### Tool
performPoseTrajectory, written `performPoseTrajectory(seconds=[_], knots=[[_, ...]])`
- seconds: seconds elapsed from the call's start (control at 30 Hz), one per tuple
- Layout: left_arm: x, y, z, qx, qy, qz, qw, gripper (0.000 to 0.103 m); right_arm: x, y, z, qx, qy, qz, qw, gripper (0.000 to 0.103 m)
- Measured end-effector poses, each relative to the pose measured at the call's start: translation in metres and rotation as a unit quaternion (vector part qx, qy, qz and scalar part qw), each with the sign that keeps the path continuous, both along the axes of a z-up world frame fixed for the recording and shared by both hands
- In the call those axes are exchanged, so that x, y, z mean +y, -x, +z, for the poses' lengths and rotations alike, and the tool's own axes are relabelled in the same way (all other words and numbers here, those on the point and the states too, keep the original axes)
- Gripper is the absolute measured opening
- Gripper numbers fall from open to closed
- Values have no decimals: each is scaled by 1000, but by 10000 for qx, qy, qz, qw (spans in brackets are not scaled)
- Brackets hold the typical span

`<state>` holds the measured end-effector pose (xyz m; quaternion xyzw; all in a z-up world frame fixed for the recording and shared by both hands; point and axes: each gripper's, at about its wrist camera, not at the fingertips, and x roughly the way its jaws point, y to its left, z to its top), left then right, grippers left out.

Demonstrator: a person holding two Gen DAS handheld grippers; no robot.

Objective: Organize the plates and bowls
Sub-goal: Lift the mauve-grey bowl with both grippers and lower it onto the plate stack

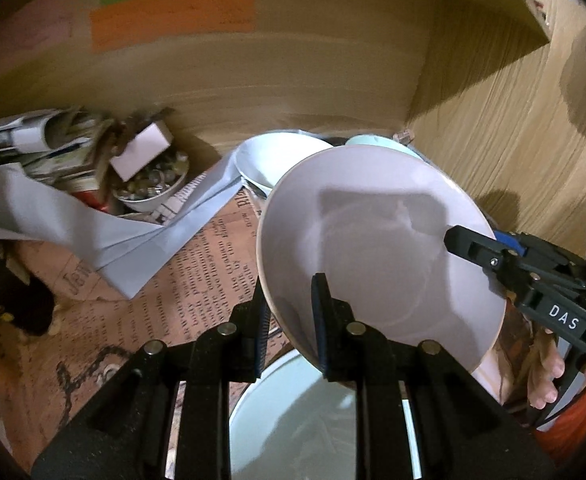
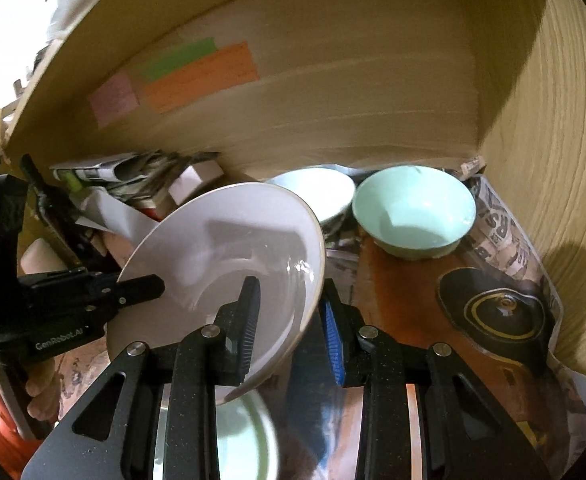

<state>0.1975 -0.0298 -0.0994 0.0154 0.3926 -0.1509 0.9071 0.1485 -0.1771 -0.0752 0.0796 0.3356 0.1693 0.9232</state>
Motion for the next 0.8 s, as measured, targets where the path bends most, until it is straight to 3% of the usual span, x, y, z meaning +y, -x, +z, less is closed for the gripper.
performPoseTrajectory(seconds=[0.4, 0.8], knots=[[50, 51, 14, -304, 101, 477, 9983, 19, 43, 26, 5, -98, -59, 446, 9989, 27], [111, 103, 6, -371, 209, 1048, 9936, 19, 103, 47, 4, -121, -25, 989, 9950, 27]])
